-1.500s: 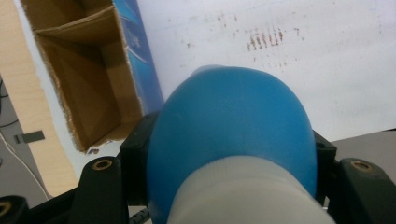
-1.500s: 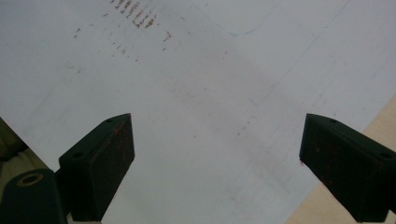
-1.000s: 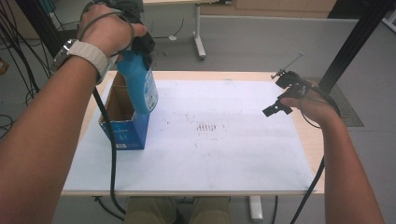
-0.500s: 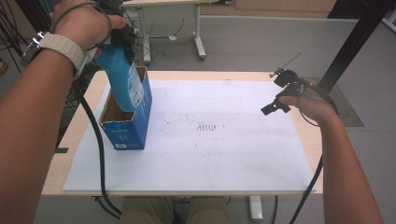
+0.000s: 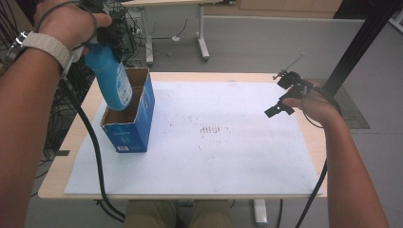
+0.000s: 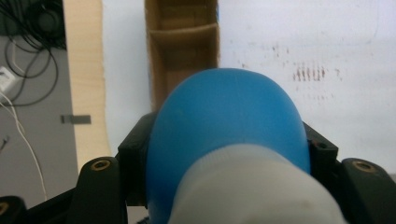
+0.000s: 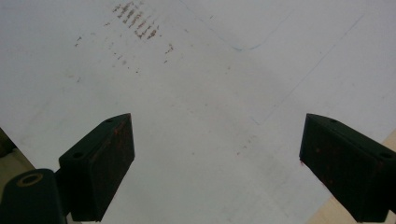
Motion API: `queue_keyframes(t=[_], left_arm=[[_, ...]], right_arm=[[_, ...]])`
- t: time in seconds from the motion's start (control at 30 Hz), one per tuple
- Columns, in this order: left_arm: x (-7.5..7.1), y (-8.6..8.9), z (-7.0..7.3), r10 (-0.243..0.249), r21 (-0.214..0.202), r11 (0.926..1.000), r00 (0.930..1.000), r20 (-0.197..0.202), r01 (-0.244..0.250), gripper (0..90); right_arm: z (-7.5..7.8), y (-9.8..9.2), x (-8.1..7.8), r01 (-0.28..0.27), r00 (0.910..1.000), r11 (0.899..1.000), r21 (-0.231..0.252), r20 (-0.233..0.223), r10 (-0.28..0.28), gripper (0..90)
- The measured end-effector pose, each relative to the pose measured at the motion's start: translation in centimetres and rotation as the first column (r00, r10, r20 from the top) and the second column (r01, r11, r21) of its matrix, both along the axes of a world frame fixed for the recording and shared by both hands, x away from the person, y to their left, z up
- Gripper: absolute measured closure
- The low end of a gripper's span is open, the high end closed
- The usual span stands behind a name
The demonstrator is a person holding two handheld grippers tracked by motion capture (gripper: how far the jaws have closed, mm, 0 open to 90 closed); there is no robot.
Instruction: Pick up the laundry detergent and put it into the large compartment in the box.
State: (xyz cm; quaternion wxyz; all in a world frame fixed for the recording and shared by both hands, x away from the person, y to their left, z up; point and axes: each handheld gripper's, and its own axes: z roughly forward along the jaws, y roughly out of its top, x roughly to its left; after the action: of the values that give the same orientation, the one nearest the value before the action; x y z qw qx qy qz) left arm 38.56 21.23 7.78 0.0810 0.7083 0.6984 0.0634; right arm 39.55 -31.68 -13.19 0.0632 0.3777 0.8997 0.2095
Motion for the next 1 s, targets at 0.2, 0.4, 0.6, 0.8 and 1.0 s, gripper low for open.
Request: queue_keyframes(t=[0.2, 0.4, 0.6, 0.8, 1.0], left_arm=[[0.3, 0.6, 0.0, 0.01, 0.001, 1.0, 1.0, 0.0, -0.01, 37.5], [0.8, 0.8, -0.4, 0.015, 0.003, 0.9999, 0.9999, -0.002, -0.015, 37.5], [1.5, 1.0, -1.0, 0.021, 0.003, 0.9998, 0.9997, -0.01, -0.021, 37.5], [2.1, 1.2, -1.8, 0.024, 0.001, 0.9997, 0.9995, -0.02, -0.024, 37.5], [2.7, 1.4, -2.6, 0.024, 0.002, 0.9997, 0.9993, -0.027, -0.024, 37.5]], right_arm=[[0.0, -0.2, -0.2, 0.006, 1.0, 1.0, 0.001, 0.001, -0.006, 10.0], [0.1, -0.3, -0.3, 0.013, 0.9999, 1.0, 0.002, 0.0, -0.013, 10.1], [-0.2, -0.4, -0.1, 0.015, 0.9999, 1.0, 0.004, -0.005, -0.015, 10.0], [-0.5, -0.5, 0.1, 0.017, 0.9998, 1.0, 0.003, -0.011, -0.017, 10.0], [-0.6, -0.4, 0.3, 0.017, 0.9998, 1.0, 0.002, -0.014, -0.017, 10.0]])
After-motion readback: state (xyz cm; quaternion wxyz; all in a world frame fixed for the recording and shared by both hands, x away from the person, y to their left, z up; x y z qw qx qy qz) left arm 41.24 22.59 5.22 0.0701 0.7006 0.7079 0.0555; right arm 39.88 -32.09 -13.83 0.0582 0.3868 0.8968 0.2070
